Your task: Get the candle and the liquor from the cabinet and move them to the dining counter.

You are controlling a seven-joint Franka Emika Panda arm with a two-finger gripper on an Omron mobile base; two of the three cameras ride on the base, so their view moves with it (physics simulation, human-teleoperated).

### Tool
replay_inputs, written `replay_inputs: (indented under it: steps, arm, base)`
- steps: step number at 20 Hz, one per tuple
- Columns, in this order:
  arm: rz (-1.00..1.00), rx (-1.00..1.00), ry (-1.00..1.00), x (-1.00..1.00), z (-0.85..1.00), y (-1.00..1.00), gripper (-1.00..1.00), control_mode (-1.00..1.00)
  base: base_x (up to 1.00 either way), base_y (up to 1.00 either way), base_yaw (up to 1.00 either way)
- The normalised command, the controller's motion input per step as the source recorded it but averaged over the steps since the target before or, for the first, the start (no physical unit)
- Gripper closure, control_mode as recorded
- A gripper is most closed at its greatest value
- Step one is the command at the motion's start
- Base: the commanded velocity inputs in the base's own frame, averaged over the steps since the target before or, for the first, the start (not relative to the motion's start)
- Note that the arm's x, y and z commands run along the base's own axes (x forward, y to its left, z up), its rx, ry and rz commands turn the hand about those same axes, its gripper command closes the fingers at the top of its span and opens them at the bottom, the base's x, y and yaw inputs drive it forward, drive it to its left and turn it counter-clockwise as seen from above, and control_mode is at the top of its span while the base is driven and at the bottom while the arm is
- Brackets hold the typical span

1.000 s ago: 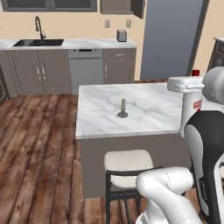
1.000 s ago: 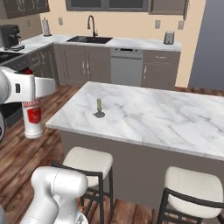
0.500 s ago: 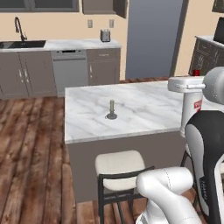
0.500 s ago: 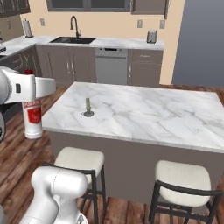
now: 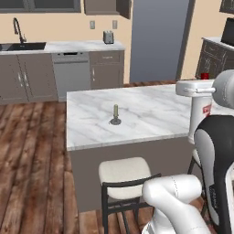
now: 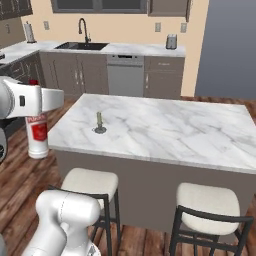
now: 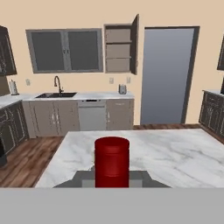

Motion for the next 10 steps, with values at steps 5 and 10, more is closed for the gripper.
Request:
replay_inputs:
  steps: [5, 10]
  arm:
    - [0.49, 0.01, 0.00, 0.46, -0.23, -0.57, 1.00, -1.00]
    - [0.59, 0.00, 0.02, 0.97, -0.59, -0.45, 1.00, -1.00]
  base:
    - [0.00, 0.00, 0.00]
    - [0.00, 0.00, 0.00]
